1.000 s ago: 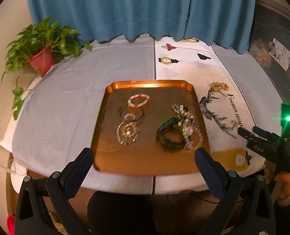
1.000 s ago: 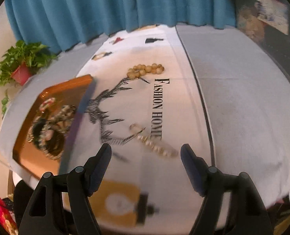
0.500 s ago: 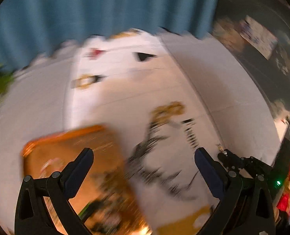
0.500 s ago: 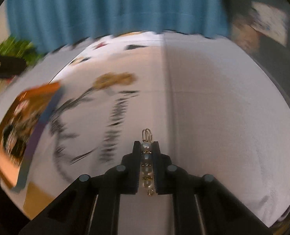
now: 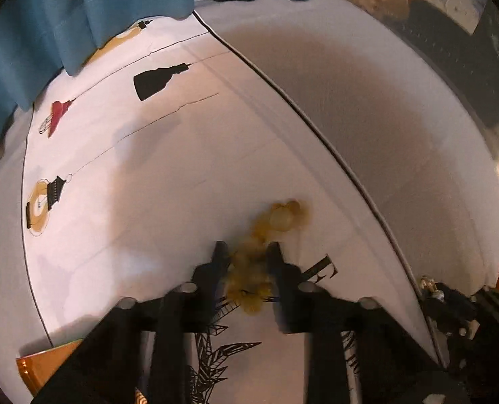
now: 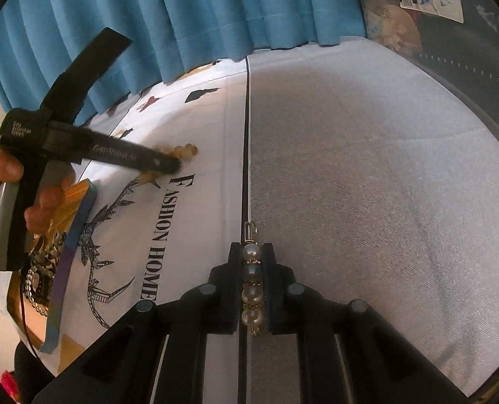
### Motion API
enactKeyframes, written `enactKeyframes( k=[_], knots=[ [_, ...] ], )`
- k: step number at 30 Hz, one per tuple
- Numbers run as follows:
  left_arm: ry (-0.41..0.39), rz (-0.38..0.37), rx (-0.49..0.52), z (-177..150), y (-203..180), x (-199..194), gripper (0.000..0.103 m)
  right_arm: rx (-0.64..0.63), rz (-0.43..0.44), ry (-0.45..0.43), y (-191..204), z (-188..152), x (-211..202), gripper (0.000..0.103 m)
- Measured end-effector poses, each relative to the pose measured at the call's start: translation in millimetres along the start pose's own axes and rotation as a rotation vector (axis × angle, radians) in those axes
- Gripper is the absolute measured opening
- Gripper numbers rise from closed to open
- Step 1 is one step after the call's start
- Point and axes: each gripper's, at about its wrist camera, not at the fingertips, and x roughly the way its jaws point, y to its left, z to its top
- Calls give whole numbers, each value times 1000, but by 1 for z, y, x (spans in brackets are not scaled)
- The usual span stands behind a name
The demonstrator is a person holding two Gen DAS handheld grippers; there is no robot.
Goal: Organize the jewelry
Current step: 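Grasp the amber beaded bracelet with the left tool while the right tool holds the pearl pin, then carry both items to the tray and open both tools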
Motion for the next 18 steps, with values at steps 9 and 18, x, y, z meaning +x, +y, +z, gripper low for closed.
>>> enactKeyframes(
  k=[9, 18],
  knots=[
    [-114, -56, -89, -30, 5, -57, 10, 17, -5, -54, 4, 7, -23, 12],
    [-267, 6, -193, -92, 19, -164, 10, -86, 78, -134, 62, 26, -86, 12]
  ],
)
